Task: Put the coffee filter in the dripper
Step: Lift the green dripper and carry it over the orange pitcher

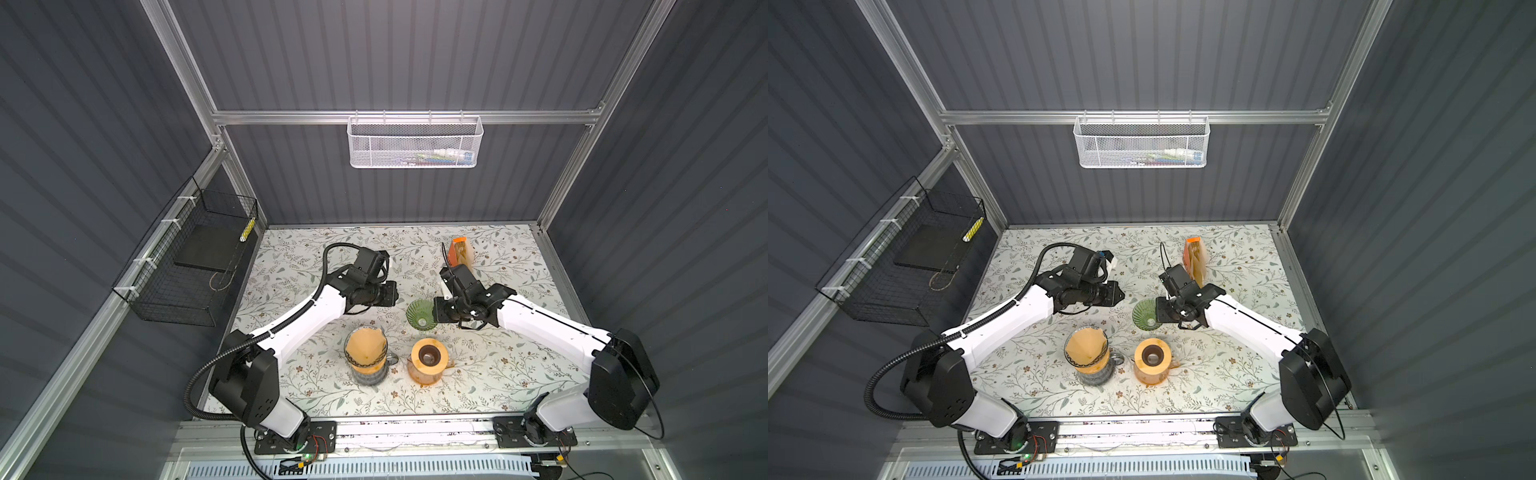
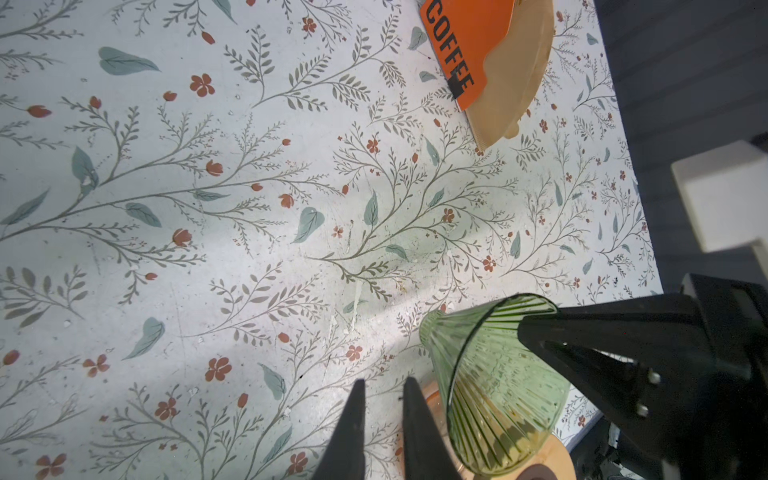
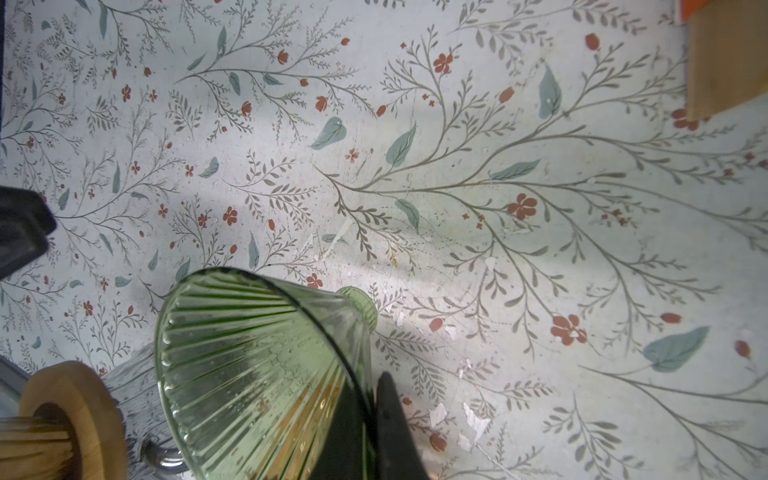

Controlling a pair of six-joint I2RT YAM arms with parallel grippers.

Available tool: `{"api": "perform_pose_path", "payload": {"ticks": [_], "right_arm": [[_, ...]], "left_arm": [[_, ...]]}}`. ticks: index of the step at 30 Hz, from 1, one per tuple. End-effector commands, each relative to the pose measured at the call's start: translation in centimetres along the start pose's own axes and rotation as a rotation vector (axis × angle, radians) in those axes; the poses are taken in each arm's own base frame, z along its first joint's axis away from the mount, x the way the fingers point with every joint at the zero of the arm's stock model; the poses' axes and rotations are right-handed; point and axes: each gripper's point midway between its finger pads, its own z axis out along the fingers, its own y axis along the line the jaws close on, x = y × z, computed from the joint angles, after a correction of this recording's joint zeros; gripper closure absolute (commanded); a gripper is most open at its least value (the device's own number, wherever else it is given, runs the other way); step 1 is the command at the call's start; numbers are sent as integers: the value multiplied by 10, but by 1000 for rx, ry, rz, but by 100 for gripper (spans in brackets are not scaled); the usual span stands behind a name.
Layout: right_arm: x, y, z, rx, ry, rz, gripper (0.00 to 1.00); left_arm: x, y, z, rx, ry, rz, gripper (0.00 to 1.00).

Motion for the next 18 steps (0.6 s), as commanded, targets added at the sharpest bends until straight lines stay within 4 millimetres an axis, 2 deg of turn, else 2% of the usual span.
{"api": "perform_pose_path", "payload": {"ticks": [1,7,18], "right_arm": [[-15,6,-24,-16,-61,-12,100],[-16,13,-53,-58,-91,-30,100],[-5,23,-101,-149,-130,-23,100]], "left_arm": [[-3,-4,-9,7,-40,-6,82],[-5,-9,-15,27,-53,-13,81],[-3,-36,-26,158,-63,-20,80]]}}
